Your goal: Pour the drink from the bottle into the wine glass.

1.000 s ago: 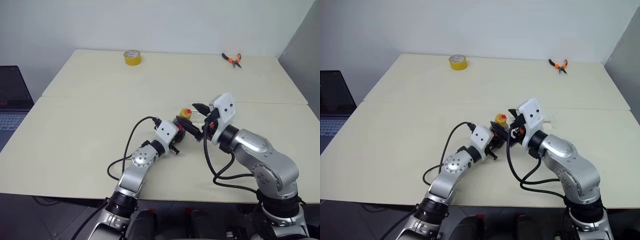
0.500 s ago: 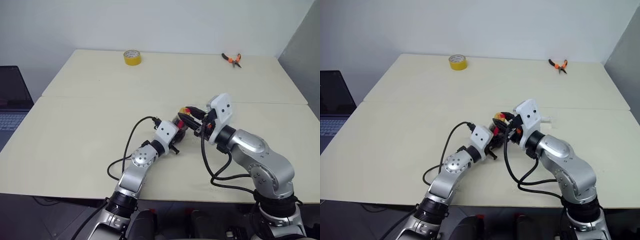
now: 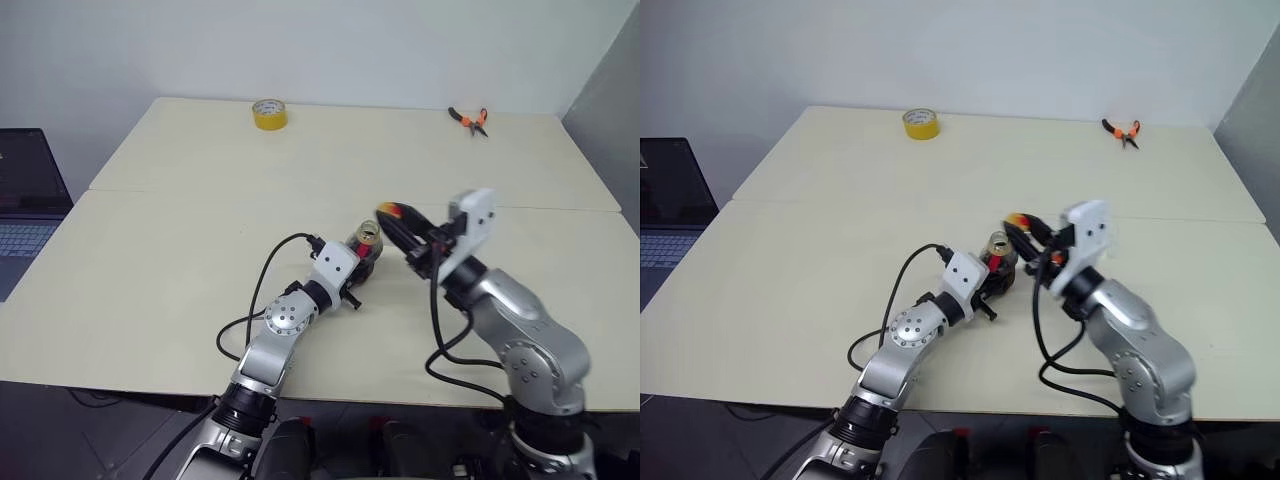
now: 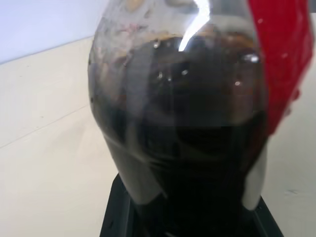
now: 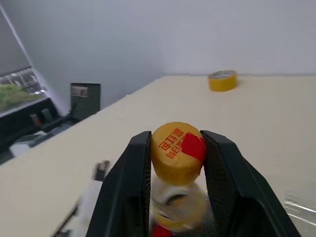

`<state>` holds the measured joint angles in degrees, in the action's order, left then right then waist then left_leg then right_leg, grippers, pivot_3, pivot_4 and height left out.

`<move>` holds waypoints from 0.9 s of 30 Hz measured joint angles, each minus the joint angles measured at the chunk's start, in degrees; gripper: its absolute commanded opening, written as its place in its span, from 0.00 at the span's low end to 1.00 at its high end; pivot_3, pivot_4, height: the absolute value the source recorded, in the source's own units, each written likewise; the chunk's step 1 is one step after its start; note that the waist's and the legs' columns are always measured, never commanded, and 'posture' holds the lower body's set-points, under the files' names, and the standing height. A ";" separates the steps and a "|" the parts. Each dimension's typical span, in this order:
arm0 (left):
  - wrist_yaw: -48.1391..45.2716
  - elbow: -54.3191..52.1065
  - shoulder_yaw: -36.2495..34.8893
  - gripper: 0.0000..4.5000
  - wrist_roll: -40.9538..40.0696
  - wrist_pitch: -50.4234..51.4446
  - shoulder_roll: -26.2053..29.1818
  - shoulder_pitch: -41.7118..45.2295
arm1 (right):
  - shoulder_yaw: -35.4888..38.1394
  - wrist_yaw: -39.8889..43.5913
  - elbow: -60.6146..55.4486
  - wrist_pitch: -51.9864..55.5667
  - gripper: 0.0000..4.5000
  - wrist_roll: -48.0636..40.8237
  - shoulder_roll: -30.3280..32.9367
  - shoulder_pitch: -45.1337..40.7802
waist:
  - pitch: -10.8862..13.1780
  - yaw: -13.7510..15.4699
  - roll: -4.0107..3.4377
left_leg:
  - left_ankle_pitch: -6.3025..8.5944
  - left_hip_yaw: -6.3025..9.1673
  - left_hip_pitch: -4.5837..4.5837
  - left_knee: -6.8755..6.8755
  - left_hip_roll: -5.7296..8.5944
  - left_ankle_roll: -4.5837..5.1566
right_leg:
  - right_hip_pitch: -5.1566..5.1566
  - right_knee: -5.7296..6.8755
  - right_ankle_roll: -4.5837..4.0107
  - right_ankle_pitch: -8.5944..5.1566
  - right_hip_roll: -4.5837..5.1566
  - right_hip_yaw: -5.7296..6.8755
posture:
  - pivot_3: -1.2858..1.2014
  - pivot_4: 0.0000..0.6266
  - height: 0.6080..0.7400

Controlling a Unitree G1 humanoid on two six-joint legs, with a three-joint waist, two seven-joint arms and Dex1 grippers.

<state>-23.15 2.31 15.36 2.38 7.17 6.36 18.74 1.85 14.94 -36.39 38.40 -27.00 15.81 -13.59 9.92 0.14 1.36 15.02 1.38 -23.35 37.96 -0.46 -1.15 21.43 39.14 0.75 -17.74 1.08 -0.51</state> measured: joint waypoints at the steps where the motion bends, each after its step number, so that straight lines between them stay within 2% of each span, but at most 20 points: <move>1: 0.00 0.00 -0.01 0.15 -0.03 -0.05 -0.07 -0.02 | 1.50 0.28 -0.75 -2.98 0.27 2.70 2.94 4.61 | -0.01 0.36 0.01 | 0.00 0.03 -0.01 -0.01 0.02 0.00 | -0.03 -0.08 0.01 -0.01 0.02 0.05 | 0.52 0.24 1.00; 3: 0.06 0.28 -0.67 0.15 -0.05 -0.05 0.14 0.00 | 4.42 0.25 -0.07 -7.56 0.27 7.08 4.96 12.78 | -0.02 0.24 -0.02 | 0.00 -0.05 -0.04 -0.03 0.00 0.00 | 0.04 -0.06 0.01 -0.01 0.01 -0.05 | 0.52 0.24 1.00; 5: 0.07 0.41 -1.08 0.15 -0.07 -0.05 0.13 0.05 | 5.68 0.19 1.67 -11.03 0.27 9.80 5.39 17.30 | -0.02 -0.20 -0.03 | 0.00 -0.10 -0.01 -0.03 -0.03 0.00 | 0.07 0.00 0.01 0.00 -0.02 -0.10 | 0.52 0.24 1.00; 9: -0.03 0.51 -0.94 0.15 -0.12 -0.08 -0.60 0.10 | 6.68 -0.10 4.36 -18.62 0.27 12.93 4.13 23.16 | -0.04 -0.61 -0.06 | 0.00 -0.14 0.36 -0.12 -0.10 0.00 | -0.12 0.20 0.01 -0.02 -0.12 -0.21 | 0.52 0.24 1.00; 12: -0.06 0.60 -0.96 0.15 -0.15 -0.11 -0.87 0.10 | 7.66 -0.52 10.53 -21.68 0.27 15.25 3.64 26.95 | -0.05 -0.44 -0.08 | 0.00 -0.20 0.37 -0.10 -0.08 0.00 | -0.14 0.19 0.00 -0.03 -0.13 -0.27 | 0.52 0.24 1.00; 22: -0.12 0.66 -0.98 0.15 -0.15 -0.13 -1.03 0.39 | 10.00 -1.13 18.62 -21.98 0.27 15.30 2.02 26.06 | -0.06 -0.34 -0.10 | 0.00 -0.30 0.37 -0.10 -0.09 0.00 | -0.11 0.18 0.00 -0.02 -0.11 -0.35 | 0.52 0.24 1.00; 27: -0.09 0.66 -0.98 0.15 -0.14 -0.13 -1.04 0.39 | 11.36 -0.03 18.98 -20.33 0.62 12.37 1.89 25.90 | -0.07 -0.34 -0.11 | 0.00 -0.29 0.37 -0.10 -0.10 0.00 | -0.11 0.18 0.00 -0.02 -0.11 -0.35 | 0.52 0.24 1.00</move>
<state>-23.24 2.97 14.37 2.24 7.04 5.32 19.13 13.21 14.91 -17.42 18.07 -14.63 17.70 12.31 9.85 -0.20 1.25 15.02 1.09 -22.97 37.85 -0.55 -1.15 21.32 39.32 0.75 -17.76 0.97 -0.86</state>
